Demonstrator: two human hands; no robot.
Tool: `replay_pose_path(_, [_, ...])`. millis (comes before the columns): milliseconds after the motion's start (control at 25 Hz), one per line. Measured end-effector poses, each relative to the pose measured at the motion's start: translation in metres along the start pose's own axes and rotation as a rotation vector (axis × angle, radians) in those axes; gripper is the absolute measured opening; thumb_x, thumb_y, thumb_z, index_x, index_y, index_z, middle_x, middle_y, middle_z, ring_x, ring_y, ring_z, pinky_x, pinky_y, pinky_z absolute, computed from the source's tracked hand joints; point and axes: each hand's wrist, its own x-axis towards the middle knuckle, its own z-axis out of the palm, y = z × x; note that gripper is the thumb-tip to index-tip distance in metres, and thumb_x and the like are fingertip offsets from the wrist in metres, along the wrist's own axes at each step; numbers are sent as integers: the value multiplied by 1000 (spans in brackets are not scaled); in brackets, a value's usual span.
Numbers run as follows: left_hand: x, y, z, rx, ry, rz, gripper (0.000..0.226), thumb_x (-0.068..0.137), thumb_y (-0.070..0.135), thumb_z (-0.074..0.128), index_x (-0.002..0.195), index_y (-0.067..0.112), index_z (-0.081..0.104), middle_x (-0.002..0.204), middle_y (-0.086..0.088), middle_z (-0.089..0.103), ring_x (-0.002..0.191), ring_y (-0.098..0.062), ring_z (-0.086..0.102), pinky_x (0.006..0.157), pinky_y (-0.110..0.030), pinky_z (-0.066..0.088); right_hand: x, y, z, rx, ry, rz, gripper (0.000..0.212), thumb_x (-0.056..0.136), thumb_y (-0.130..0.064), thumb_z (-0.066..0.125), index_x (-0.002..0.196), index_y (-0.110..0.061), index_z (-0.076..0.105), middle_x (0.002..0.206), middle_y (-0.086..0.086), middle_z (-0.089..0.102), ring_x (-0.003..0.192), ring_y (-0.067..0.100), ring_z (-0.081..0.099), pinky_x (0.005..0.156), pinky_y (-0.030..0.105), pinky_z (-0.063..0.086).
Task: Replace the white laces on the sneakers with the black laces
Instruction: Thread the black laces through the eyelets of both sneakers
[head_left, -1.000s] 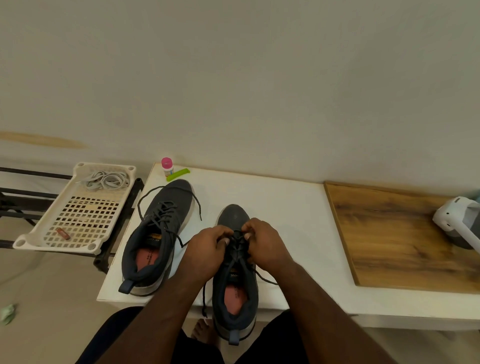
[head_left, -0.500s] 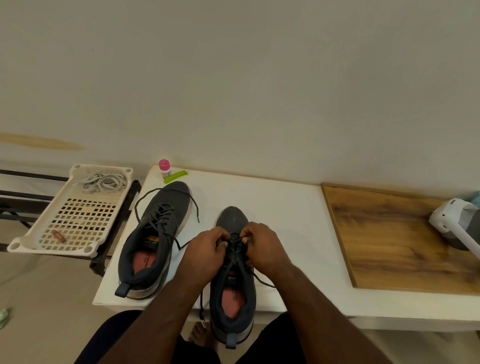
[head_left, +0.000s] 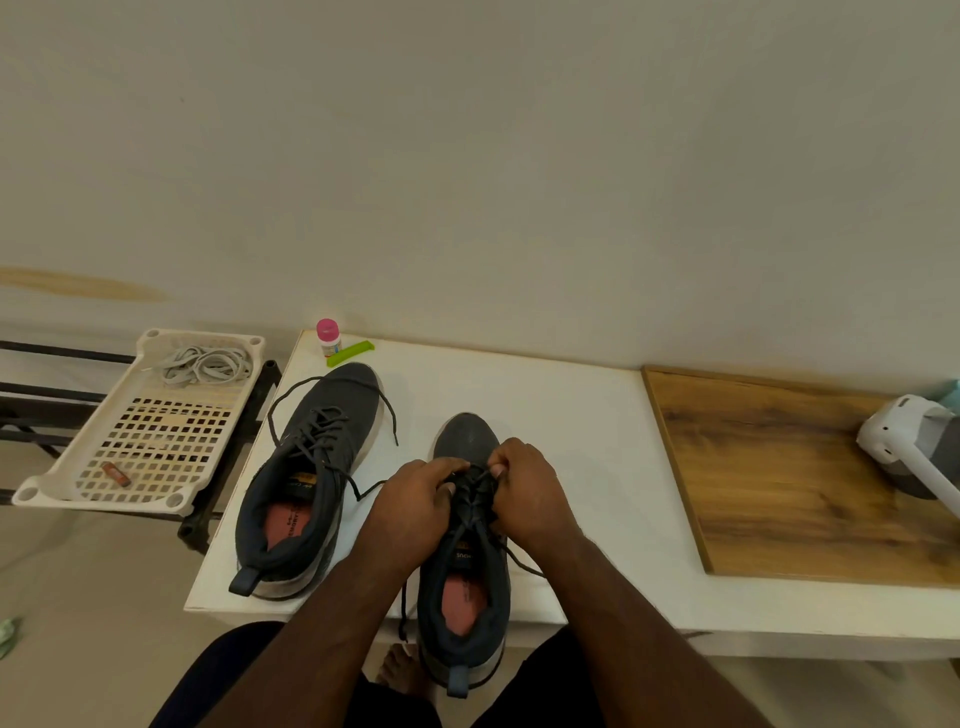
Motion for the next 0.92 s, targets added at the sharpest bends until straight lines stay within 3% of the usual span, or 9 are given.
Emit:
replay_pose_path(120, [1, -1, 0, 9, 6, -1, 35, 100, 17, 47, 130, 28, 60, 120, -1, 64, 111, -13, 56, 90, -17, 32, -2, 1, -2, 13, -35, -26, 10, 96, -14, 52, 99, -18, 60, 99, -3, 55, 90, 13, 53, 77, 25, 42])
replay_pose_path(200, [2, 0, 0, 27, -13, -4, 35, 100, 20, 48, 132, 28, 59, 118, -2, 63, 109, -14, 57, 89, -17, 33, -3, 1, -3, -6, -36, -25, 9, 97, -16, 53, 95, -19, 61, 96, -4, 55, 87, 12, 54, 72, 22, 41])
replay_pose_path(360, [6, 1, 1, 42, 17, -16, 30, 99, 20, 49, 124, 29, 62, 109, 0, 60, 101, -12, 57, 84, -19, 36, -10, 2, -1, 273, 48, 104, 21, 95, -8, 40, 86, -23, 51, 90, 6, 58, 70, 20, 57, 57, 41, 58])
replay_pose_path(480, [9, 3, 0, 67, 24, 8, 16, 98, 17, 51, 102, 28, 61, 96, 1, 56, 89, -15, 57, 75, -25, 41, -21, 5, -2, 371, 70, 161, 16, 97, -9, 50, 95, -26, 52, 99, 2, 58, 77, 24, 66, 57, 35, 61])
replay_pose_path(600, [9, 7, -1, 97, 39, 56, 13, 97, 14, 48, 91, 25, 52, 88, 2, 51, 78, -16, 52, 68, -30, 43, -26, 5, 1, 344, 90, 162, 19, 94, -9, 55, 91, -27, 50, 97, 0, 59, 80, 24, 67, 61, 39, 61])
replay_pose_path(760, [12, 2, -2, 89, 48, 53, 16, 97, 13, 47, 97, 27, 56, 94, 3, 50, 79, -14, 53, 69, -30, 44, -27, 2, 4, 240, 103, 140, 20, 87, -11, 55, 82, -29, 49, 84, -2, 61, 75, 23, 66, 67, 47, 58])
replay_pose_path(840, [14, 0, -3, 103, 11, 30, 18, 98, 15, 50, 102, 27, 62, 99, 2, 50, 83, -14, 55, 72, -27, 43, -30, 1, 5, 206, 117, 148, 18, 86, -11, 57, 81, -27, 51, 82, -3, 62, 75, 20, 65, 68, 44, 57])
replay_pose_path(920, [14, 3, -3, 124, 13, 37, 16, 98, 17, 50, 99, 28, 61, 99, 3, 50, 82, -15, 56, 72, -28, 46, -33, 1, 3, 165, 101, 153, 14, 87, -11, 59, 85, -24, 57, 83, -6, 64, 77, 14, 65, 67, 33, 54])
